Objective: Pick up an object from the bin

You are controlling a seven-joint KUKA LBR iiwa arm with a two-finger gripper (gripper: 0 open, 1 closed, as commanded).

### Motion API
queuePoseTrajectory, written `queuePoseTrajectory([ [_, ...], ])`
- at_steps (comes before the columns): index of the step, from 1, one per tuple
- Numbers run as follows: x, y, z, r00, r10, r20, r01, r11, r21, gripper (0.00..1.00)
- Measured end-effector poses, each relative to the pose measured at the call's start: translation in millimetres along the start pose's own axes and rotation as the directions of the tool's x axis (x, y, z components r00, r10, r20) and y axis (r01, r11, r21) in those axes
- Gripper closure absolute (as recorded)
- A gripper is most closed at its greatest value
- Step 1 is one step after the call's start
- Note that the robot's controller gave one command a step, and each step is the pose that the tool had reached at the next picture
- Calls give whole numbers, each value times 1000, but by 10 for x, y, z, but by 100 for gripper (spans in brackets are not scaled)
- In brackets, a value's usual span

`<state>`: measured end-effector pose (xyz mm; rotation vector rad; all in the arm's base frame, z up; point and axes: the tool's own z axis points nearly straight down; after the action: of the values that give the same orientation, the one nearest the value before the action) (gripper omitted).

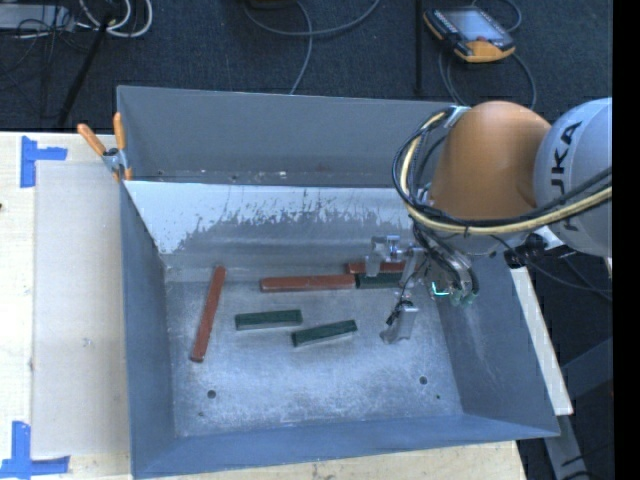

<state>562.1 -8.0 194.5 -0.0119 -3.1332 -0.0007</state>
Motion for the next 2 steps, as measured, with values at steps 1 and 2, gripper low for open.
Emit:
queuePoseTrajectory([
  [1,-352,328,1259,995,-96,11,96,995,1,0],
  [2,-369,327,1205,995,-95,16,95,995,1,100],
])
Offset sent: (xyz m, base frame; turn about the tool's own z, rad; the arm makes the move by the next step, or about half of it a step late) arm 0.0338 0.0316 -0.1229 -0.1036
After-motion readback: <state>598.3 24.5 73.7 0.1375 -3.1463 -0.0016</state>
